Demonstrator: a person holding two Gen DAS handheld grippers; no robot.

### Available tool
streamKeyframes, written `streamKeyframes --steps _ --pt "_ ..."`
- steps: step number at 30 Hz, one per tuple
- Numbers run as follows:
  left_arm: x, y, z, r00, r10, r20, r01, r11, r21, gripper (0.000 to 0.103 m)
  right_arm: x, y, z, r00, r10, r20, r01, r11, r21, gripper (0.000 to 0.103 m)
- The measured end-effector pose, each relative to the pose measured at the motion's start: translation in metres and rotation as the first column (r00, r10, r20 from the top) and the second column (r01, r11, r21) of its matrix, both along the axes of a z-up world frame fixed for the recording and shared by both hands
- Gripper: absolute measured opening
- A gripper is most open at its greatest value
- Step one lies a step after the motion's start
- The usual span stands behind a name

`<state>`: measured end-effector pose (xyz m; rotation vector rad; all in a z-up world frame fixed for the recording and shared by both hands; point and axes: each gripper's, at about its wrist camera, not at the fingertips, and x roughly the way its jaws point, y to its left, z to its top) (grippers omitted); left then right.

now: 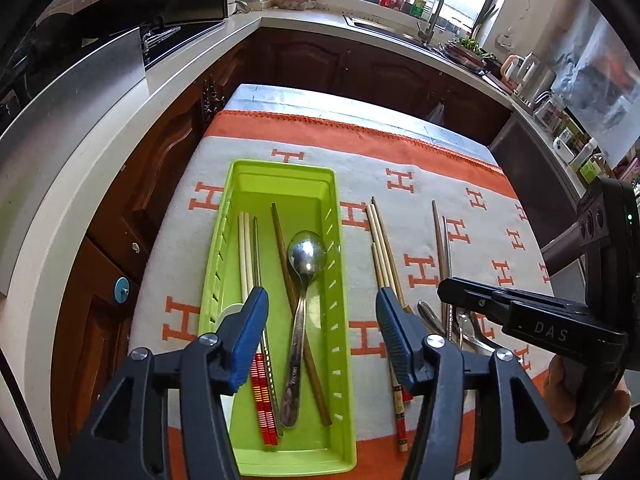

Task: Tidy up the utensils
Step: 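Move both tools back over the remaining chopsticks and forks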

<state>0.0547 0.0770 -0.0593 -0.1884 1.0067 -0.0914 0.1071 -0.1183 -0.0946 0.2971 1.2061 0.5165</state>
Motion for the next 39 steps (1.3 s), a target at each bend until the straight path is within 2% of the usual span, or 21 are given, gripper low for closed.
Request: streamKeyframes --steps 9,16,21,25,33,39 --pt "0.001 -0.033 -0.001 0.999 -0.046 -0.004 0.046 0.998 -0.041 0.060 -0.007 -0.052 0.001 0.996 -0.085 0.007 0.085 0.996 0.000 0.010" --pt "0.007 -0.068 -0.017 0.994 -0.101 -0.036 0.098 0.993 -0.063 0.060 -0.006 -0.083 -0.008 0.990 -0.140 -0.002 0.140 0.990 -0.011 0.010" --pt "0.021 -0.091 -0.032 0.989 -0.134 -0.061 0.129 0.989 -0.073 0.051 0.003 -0.099 -0.017 0.985 -0.169 -0.021 0.169 0.986 -0.006 0.010" --pt "0.040 -0.104 -0.043 0.988 -0.133 -0.074 0.128 0.990 -0.061 0.048 0.016 -0.106 -0.026 0.983 -0.175 -0.046 0.175 0.985 -0.003 0.010" --pt "0.074 -0.114 -0.064 0.987 -0.109 -0.118 0.102 0.993 -0.063 0.032 0.047 -0.099 -0.057 0.979 -0.150 -0.140 0.154 0.988 0.020 0.010" --pt "0.082 -0.106 -0.073 0.987 -0.076 -0.141 0.065 0.995 -0.080 0.032 0.061 -0.083 -0.075 0.972 -0.137 -0.192 0.138 0.990 -0.009 0.011"
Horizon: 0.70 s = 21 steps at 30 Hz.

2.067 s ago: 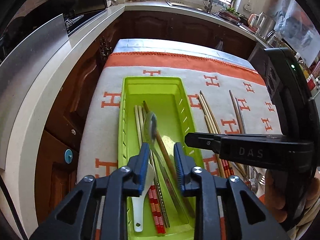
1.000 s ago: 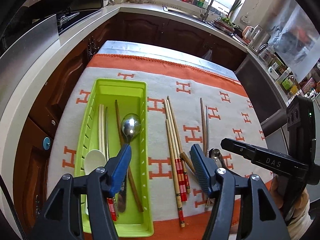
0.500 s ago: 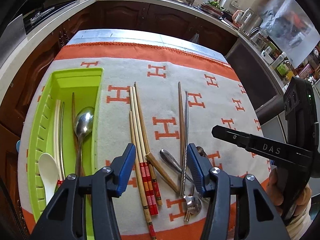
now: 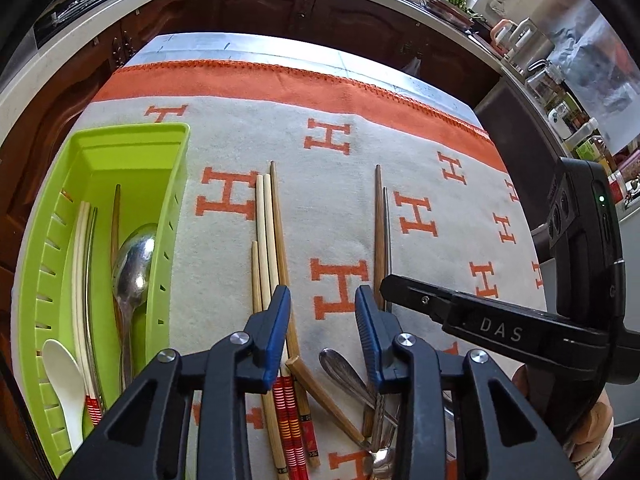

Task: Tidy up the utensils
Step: 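Move both tools back over the remaining chopsticks and forks, then grasp a silver metal chopstick with the right tool while the left tool grasps a brown wooden chopstick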

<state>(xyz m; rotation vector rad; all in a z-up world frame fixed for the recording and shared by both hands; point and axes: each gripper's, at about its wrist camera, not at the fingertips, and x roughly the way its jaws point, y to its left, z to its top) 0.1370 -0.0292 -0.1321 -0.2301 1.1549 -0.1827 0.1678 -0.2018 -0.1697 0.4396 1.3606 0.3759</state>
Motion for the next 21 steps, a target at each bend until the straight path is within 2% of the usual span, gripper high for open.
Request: streamKeyframes --steps 2,6,12,21 --pt "0.002 0.002 -0.001 1.000 0.007 -0.002 -0.007 1.000 -0.003 0.032 0.001 0.006 -0.004 1.000 0.015 -0.021 -0.015 0.999 -0.031 0.010" --pt "0.004 0.002 -0.003 1.000 0.006 -0.006 -0.007 1.000 -0.006 0.032 -0.001 0.011 -0.003 1.000 0.029 0.002 -0.029 0.998 -0.062 0.008" --pt "0.006 -0.004 -0.005 1.000 -0.013 -0.013 0.012 1.000 -0.022 0.032 -0.009 -0.003 -0.004 1.000 0.013 -0.010 -0.013 1.000 -0.008 0.006" --pt "0.013 -0.030 -0.014 0.996 -0.082 -0.032 0.081 0.996 -0.029 0.032 -0.017 -0.034 -0.001 0.998 -0.063 0.006 0.063 0.998 0.001 0.006"
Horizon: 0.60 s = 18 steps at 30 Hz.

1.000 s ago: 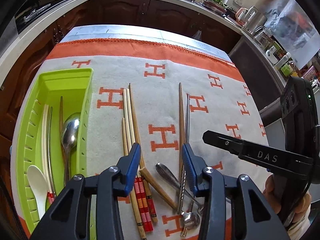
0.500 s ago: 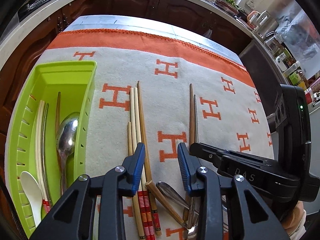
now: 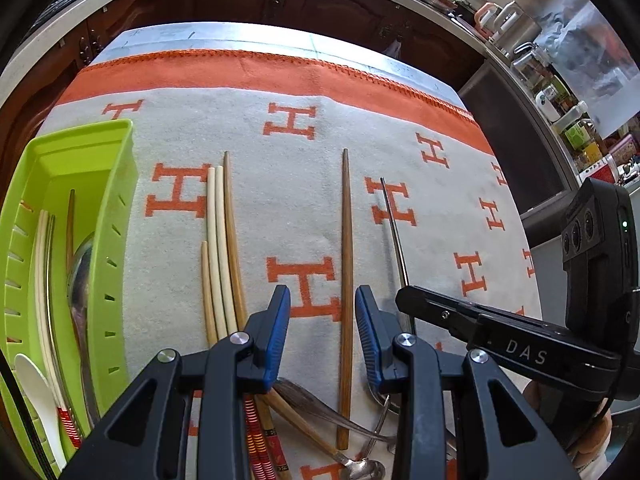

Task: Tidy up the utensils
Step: 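Grasp a silver metal chopstick with the right tool while the left tool grasps a brown wooden chopstick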

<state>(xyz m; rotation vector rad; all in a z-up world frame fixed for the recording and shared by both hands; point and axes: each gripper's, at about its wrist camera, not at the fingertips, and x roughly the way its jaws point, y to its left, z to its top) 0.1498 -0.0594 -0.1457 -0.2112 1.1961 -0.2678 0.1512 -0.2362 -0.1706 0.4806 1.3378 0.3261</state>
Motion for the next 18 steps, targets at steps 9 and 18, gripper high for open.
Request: streamKeyframes --steps 9,18 --pt "0.011 -0.027 -0.018 0.999 -0.033 -0.014 0.034 0.998 0.057 0.032 -0.004 -0.013 0.007 1.000 -0.025 0.016 0.024 0.999 0.038 0.006" --pt "0.006 -0.054 -0.027 0.996 -0.071 0.056 0.059 0.980 0.190 0.005 -0.009 -0.018 0.007 0.999 -0.038 0.014 0.037 0.997 0.073 0.006"
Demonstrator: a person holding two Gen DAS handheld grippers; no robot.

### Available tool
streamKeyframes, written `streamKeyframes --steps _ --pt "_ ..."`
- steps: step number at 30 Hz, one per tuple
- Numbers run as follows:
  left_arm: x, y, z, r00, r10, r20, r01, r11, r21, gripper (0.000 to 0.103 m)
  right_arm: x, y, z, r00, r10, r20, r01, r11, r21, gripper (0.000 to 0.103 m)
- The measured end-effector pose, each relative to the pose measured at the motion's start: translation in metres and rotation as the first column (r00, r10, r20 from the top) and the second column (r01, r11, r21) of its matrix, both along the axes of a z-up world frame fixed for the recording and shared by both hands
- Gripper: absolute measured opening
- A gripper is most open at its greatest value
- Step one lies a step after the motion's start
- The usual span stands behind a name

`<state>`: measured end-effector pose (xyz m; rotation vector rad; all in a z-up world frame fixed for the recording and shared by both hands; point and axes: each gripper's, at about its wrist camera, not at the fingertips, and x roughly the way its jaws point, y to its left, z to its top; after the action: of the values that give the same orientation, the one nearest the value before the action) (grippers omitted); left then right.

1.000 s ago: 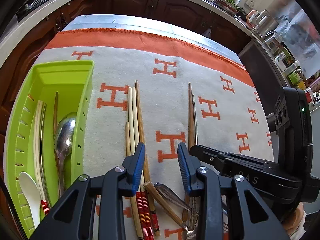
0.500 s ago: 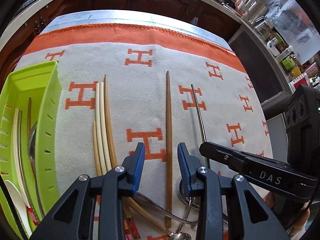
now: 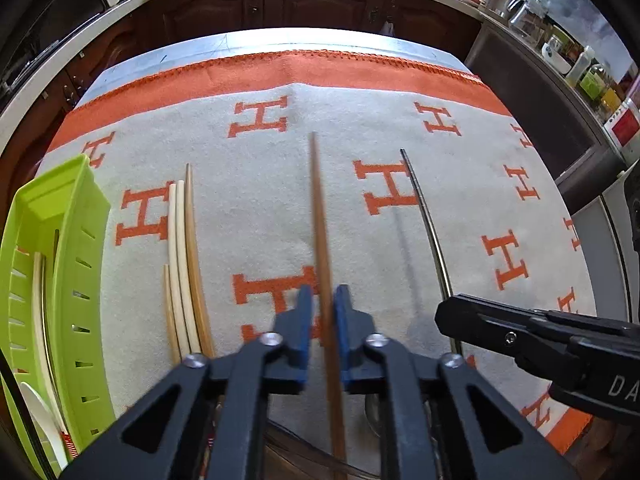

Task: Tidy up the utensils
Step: 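Grasp a silver metal chopstick with the right tool while the left tool grasps a brown wooden chopstick, then carry both chopsticks over the green tray, lower them in and open both tools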

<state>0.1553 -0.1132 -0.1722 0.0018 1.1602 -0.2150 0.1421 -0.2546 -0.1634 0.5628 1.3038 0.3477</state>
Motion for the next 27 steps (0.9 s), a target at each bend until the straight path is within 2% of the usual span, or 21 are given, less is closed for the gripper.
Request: streamKeyframes --steps 7,19,27 --pt "-0.001 0.016 0.012 0.999 0.031 0.037 -0.028 0.995 -0.091 0.004 -0.005 -0.002 0.005 1.000 0.002 0.015 -0.002 1.000 0.029 0.006" --pt "-0.023 0.068 0.110 0.977 0.092 0.194 -0.043 0.969 -0.242 0.004 -0.012 0.008 0.052 0.992 0.010 0.127 -0.019 0.998 0.068 0.006" --pt "-0.063 0.109 0.150 0.972 0.098 0.212 -0.050 0.974 -0.221 0.004 -0.021 0.047 0.087 0.976 0.081 0.201 -0.097 0.993 0.071 0.006"
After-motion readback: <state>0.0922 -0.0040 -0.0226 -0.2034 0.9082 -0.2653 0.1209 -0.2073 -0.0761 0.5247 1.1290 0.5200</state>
